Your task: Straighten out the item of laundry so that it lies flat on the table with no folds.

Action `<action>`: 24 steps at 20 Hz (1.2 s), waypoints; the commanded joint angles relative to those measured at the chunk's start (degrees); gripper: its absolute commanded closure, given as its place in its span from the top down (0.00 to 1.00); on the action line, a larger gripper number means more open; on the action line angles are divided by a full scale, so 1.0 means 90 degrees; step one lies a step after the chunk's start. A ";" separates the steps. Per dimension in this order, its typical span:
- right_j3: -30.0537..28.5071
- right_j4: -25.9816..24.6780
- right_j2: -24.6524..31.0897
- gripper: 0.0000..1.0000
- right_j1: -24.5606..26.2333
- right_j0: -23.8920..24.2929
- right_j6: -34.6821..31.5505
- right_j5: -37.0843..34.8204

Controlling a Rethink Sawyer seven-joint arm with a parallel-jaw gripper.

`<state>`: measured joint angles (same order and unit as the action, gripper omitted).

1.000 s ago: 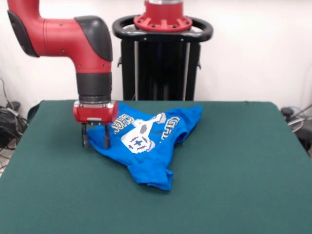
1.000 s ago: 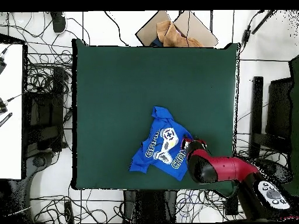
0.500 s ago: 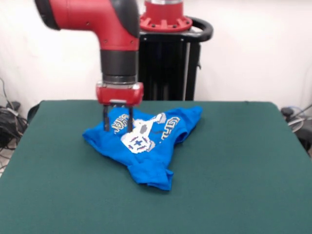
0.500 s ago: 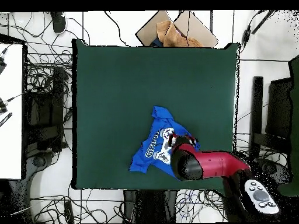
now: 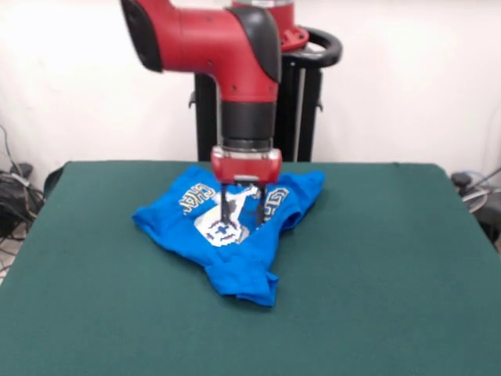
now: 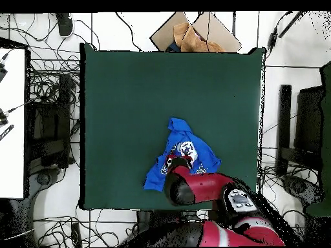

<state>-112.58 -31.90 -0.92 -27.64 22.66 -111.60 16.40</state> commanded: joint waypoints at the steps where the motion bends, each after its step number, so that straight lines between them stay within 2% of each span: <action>1: 0.0192 0.0943 -0.0962 1.00 0.1477 -0.0273 -0.1438 0.1409; 3: 0.0164 0.1008 -0.0997 1.00 0.1371 -0.0289 -0.1186 0.1209; 4: 0.0109 0.1082 -0.0959 0.00 0.1287 -0.0251 -0.0949 0.1104; 8: -0.0058 0.1341 -0.1031 0.00 0.1059 -0.0369 -0.0945 0.0981; 12: -0.0248 0.1598 -0.1142 0.00 0.1011 -0.0517 -0.0994 0.1185; 19: -0.0340 0.1593 -0.1063 0.00 0.0934 -0.0466 -0.0936 0.1124; 20: -0.0366 0.1526 -0.0978 1.00 0.0932 -0.0402 -0.0941 0.1108; 24: -0.0607 0.1391 -0.0593 1.00 0.0737 -0.0160 -0.1185 0.1095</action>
<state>-117.23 -21.71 -9.72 -21.04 19.92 -111.60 31.95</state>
